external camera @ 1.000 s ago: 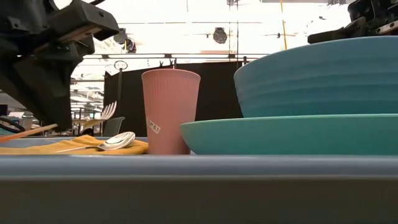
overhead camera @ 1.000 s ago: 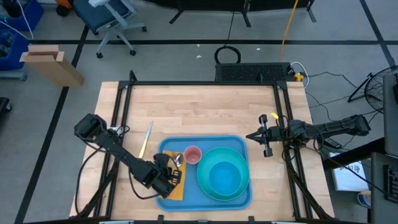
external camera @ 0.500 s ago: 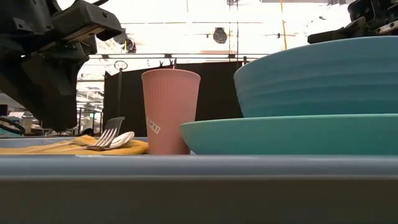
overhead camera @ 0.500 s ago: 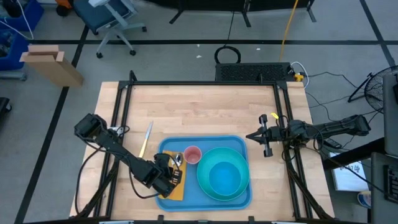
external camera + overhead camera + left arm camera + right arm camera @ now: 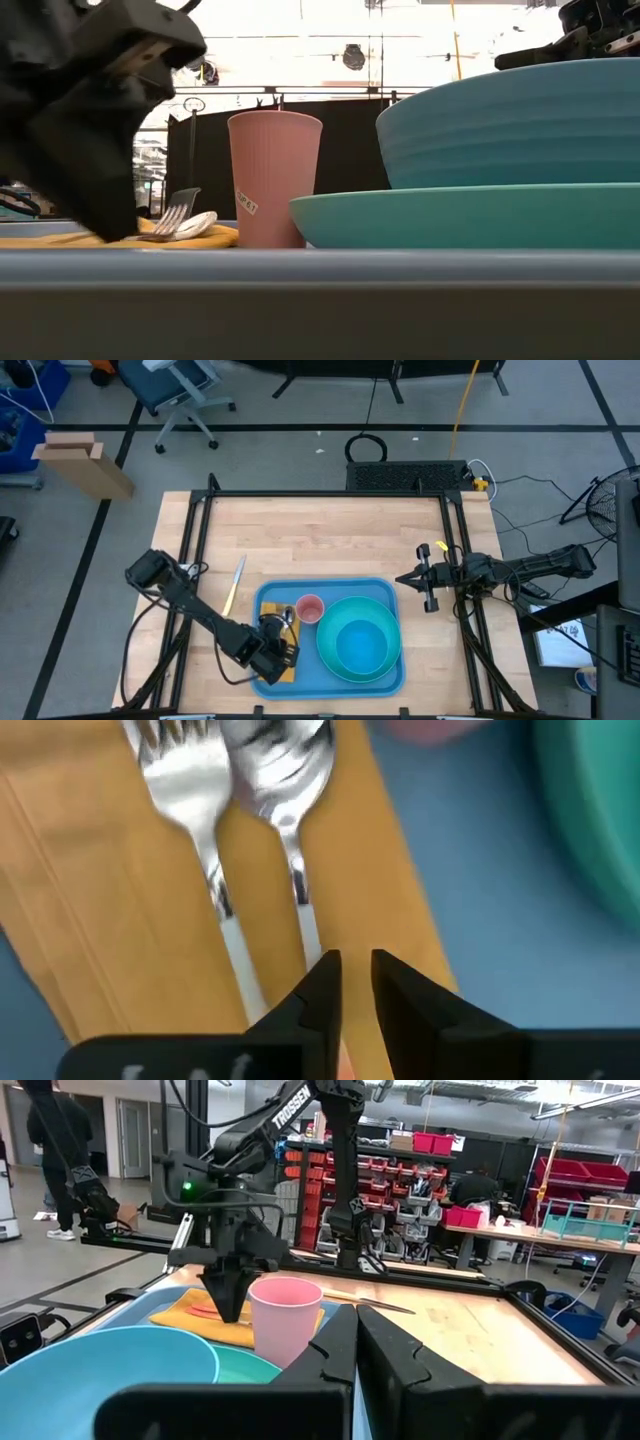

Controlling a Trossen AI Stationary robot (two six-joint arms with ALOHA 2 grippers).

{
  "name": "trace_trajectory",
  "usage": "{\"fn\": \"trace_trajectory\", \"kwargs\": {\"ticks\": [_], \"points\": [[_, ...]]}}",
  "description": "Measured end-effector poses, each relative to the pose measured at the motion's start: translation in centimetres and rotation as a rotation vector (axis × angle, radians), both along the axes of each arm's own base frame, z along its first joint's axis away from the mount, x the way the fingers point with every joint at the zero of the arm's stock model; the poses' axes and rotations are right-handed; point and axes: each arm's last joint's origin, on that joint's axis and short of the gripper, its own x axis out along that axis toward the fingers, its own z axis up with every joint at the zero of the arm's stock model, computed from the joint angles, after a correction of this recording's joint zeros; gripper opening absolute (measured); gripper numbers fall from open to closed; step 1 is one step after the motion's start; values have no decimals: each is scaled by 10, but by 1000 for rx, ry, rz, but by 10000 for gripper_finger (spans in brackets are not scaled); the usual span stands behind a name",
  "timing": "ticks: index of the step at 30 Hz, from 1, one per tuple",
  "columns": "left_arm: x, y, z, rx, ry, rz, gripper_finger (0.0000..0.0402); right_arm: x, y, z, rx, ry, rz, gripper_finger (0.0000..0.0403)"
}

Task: Set up tray
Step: Adjust the silverware

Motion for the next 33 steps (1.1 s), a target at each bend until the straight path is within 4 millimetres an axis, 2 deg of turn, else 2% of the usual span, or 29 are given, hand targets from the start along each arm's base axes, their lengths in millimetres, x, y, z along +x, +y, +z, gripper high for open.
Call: {"fn": "trace_trajectory", "kwargs": {"ticks": [6, 13, 20, 33], "points": [[-3, -6, -6, 17, 22, -56, 7, 0, 0, 0, 6, -4, 1, 0], [0, -7, 2, 23, -25, -115, 20, 0, 0, 1, 7, -9, 0, 0], [-1, -2, 4, 46, 2, -113, 4, 0, 0, 1, 8, -14, 1, 0], [11, 20, 2, 18, 76, -134, 107, 0, 0, 1, 9, -14, 1, 0]]}}
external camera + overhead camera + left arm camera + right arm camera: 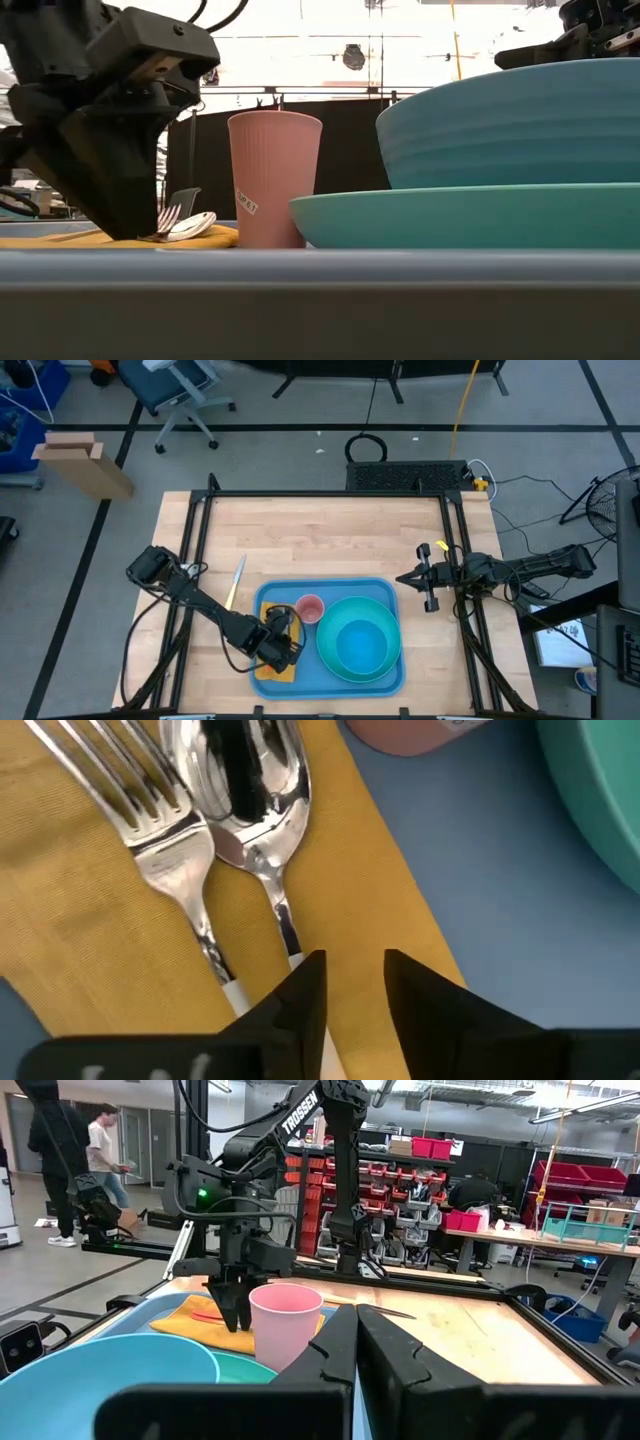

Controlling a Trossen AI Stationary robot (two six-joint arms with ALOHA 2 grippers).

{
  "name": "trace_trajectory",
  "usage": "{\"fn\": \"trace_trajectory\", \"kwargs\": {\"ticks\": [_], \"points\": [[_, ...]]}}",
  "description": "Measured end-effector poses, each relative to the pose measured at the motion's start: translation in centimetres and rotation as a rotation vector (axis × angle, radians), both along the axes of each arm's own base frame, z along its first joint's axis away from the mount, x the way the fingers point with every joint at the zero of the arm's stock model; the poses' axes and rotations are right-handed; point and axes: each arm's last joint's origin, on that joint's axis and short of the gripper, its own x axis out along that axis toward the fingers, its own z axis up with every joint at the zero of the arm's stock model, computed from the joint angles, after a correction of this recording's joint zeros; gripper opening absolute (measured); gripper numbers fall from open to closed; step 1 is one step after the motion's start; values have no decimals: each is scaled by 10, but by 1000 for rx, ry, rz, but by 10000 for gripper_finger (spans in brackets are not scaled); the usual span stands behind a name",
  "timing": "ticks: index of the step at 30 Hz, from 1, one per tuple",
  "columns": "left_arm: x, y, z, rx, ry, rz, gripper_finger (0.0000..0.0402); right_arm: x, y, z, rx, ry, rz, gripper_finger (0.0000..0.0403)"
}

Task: Set up tray
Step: Adjust the silverware

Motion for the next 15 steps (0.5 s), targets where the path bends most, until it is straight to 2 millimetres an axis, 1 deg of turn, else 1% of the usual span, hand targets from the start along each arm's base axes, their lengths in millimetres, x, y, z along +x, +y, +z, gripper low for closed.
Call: {"fn": "trace_trajectory", "kwargs": {"ticks": [3, 7, 11, 14, 15], "points": [[2, 3, 0, -19, 17, -15, 117, 0, 0, 0, 0, 0, 0, 0], [2, 5, 3, -37, 26, -43, 120, 0, 0, 0, -1, 0, 0, 0], [4, 5, 22, -46, -24, -72, 120, 0, 0, 0, -1, 0, 0, 0], [4, 7, 38, -14, -54, -78, 120, 0, 0, 0, -1, 0, 0, 0], [4, 7, 40, 0, -55, -74, 120, 0, 0, 0, -1, 0, 0, 0]]}}
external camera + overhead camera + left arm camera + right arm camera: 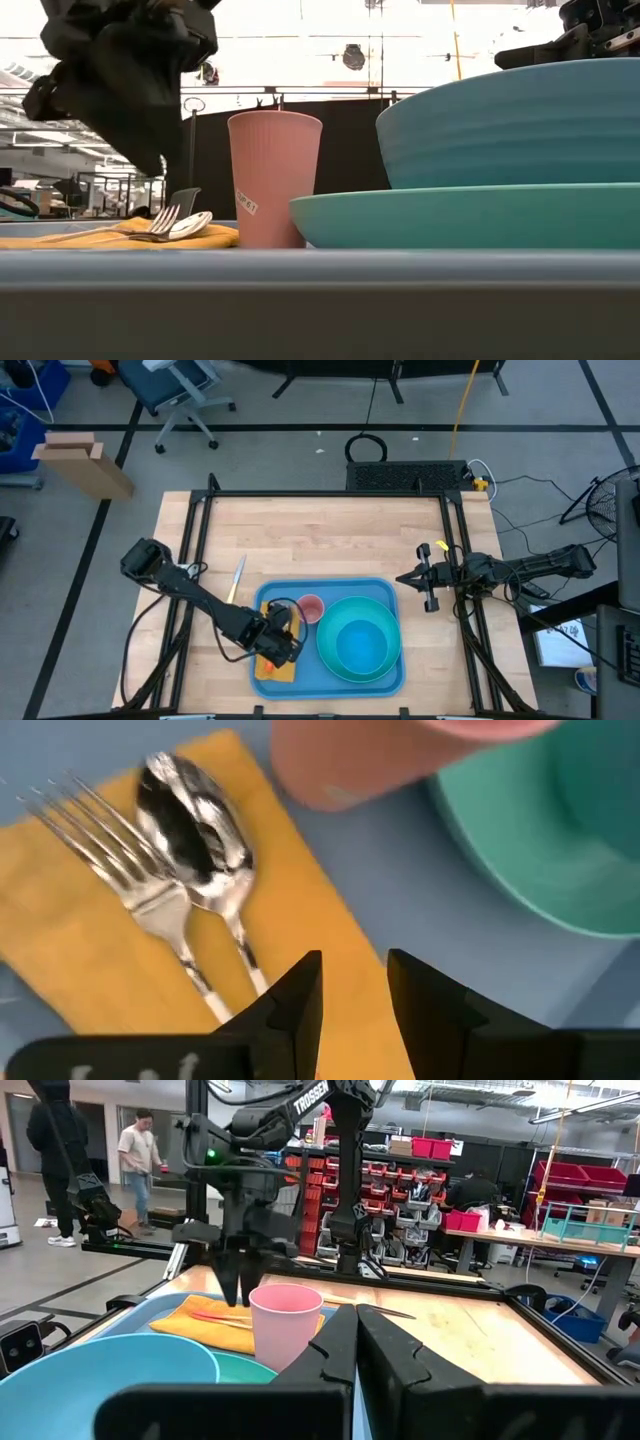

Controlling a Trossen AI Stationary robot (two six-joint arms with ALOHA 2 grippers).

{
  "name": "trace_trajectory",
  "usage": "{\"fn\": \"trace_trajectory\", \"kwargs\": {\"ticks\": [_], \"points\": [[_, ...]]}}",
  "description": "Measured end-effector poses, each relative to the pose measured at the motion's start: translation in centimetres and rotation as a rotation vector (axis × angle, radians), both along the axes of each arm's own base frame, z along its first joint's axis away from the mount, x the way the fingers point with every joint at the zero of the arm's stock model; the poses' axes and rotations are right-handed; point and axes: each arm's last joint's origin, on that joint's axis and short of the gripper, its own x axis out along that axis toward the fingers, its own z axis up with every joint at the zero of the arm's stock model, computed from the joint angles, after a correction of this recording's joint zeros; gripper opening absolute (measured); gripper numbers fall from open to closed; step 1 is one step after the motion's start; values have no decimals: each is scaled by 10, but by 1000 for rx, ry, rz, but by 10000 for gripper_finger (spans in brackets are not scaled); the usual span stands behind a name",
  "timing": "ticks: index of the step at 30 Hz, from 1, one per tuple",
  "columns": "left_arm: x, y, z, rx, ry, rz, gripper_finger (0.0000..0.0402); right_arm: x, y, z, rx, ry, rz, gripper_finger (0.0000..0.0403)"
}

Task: Set up tray
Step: Adjust the silverware

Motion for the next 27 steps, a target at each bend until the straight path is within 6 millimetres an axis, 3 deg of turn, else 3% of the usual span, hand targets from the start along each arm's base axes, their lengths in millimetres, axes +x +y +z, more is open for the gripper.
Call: {"fn": "trace_trajectory", "kwargs": {"ticks": [15, 23, 27], "points": [[-4, 2, -6, 37, 65, 29, 120, 0, 0, 0, 0, 2, 0, 0], [0, -3, -31, 55, 143, 16, 120, 0, 0, 0, 0, 1, 0, 0], [0, -3, -33, 57, 152, 16, 120, 0, 0, 0, 0, 2, 0, 0]]}}
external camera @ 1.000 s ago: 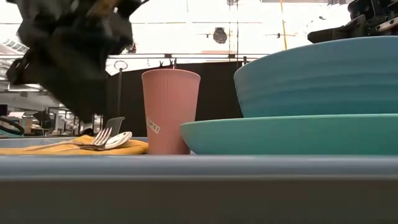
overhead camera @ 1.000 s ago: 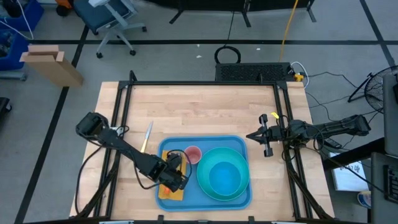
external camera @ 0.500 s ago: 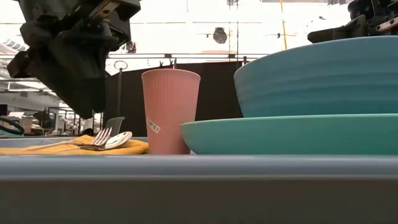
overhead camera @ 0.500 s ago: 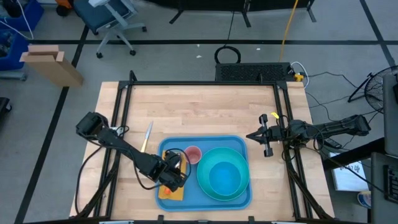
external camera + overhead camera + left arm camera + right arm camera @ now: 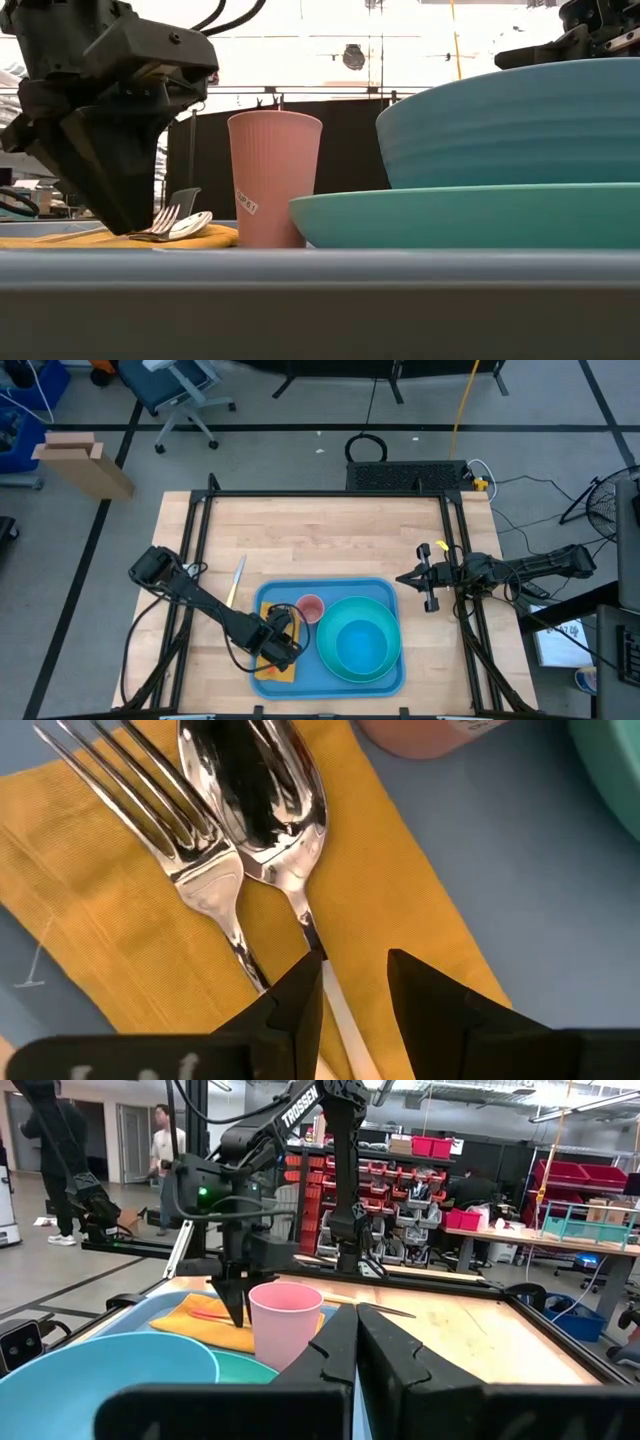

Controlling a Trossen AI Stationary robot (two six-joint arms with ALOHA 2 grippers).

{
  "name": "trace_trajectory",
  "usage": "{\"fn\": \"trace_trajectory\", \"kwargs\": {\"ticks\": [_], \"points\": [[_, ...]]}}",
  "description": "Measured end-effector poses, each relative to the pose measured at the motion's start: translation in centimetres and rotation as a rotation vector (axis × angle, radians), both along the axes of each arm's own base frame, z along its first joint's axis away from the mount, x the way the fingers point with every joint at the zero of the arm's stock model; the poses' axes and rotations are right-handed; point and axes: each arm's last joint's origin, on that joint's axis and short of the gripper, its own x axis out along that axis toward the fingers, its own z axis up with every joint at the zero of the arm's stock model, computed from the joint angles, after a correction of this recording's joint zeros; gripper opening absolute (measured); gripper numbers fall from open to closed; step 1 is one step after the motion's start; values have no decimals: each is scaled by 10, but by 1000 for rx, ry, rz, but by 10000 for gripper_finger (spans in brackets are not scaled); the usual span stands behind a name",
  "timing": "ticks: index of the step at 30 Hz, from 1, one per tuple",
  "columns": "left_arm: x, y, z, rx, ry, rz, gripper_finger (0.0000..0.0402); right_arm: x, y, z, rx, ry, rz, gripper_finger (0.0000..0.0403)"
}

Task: Set up tray
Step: Adjust the silverware

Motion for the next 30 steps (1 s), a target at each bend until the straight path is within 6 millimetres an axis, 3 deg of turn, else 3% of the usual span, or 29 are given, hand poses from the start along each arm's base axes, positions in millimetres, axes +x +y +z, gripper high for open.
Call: {"fn": "trace_trajectory", "kwargs": {"ticks": [19, 26, 30], "points": [[-3, 2, -1, 35, 28, 4, 120, 0, 0, 0, 0, -3, 0, 0], [4, -4, -22, 40, 42, -3, 120, 0, 0, 0, 0, -2, 0, 0], [5, -3, -22, 34, 37, 18, 120, 0, 0, 0, 0, 0, 0, 0]]}}
